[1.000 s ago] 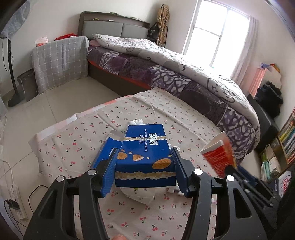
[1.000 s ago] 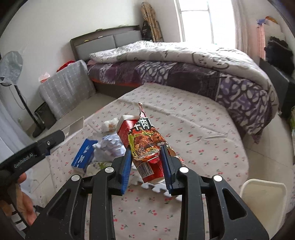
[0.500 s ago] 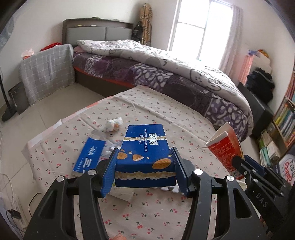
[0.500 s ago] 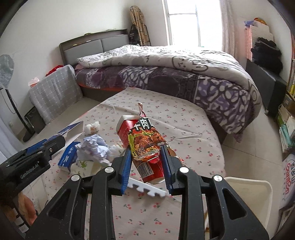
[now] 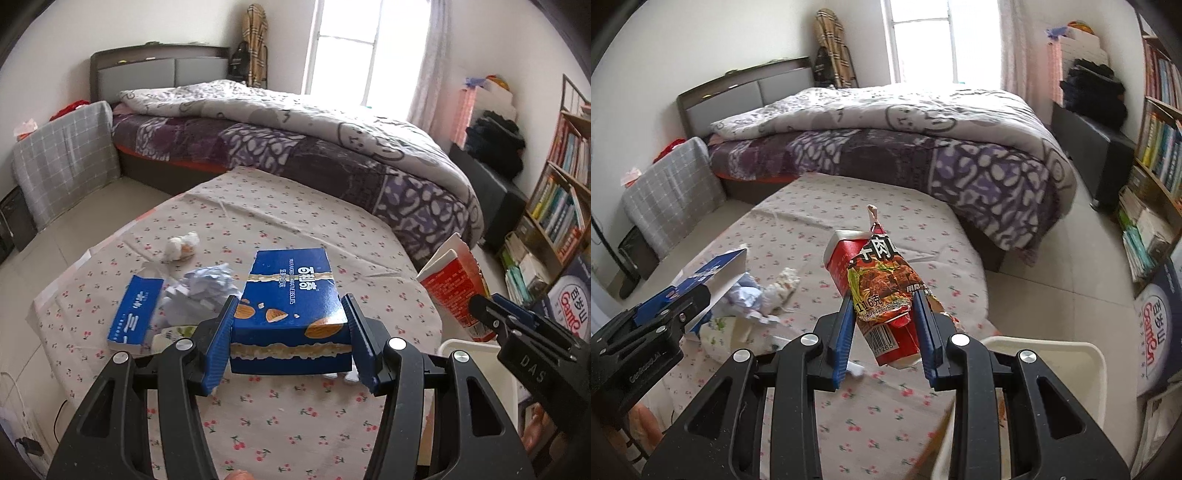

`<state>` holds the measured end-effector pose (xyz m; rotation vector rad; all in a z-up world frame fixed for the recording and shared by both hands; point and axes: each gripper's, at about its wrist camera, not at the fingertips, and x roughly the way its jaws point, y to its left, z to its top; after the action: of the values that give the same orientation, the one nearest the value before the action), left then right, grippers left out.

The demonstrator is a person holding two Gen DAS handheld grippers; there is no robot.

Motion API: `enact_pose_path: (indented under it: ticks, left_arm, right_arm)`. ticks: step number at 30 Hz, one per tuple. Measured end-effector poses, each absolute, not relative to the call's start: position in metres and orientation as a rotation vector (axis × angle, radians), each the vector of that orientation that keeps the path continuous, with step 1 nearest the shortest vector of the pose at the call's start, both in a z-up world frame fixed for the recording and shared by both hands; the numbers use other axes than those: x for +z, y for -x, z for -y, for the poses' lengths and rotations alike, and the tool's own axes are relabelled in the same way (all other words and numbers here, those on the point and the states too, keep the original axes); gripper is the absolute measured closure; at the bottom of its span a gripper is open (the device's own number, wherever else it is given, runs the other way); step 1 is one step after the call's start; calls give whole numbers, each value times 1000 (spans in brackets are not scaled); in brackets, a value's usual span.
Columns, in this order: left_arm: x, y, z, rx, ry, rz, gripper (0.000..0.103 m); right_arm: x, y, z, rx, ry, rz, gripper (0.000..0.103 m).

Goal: Collect trash
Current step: 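Carry both items to the bin and release the red carton from the right tool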

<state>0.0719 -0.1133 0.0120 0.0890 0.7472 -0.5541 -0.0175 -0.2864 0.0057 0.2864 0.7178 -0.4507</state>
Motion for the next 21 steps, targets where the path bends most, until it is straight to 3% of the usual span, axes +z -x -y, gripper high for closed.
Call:
enact_pose_path:
  ticks: [21]
  left_arm:
    - [-4,-22,186,-739,-181,-767,48]
  right_arm:
    - [3,92,372,-672,-415,-764,72]
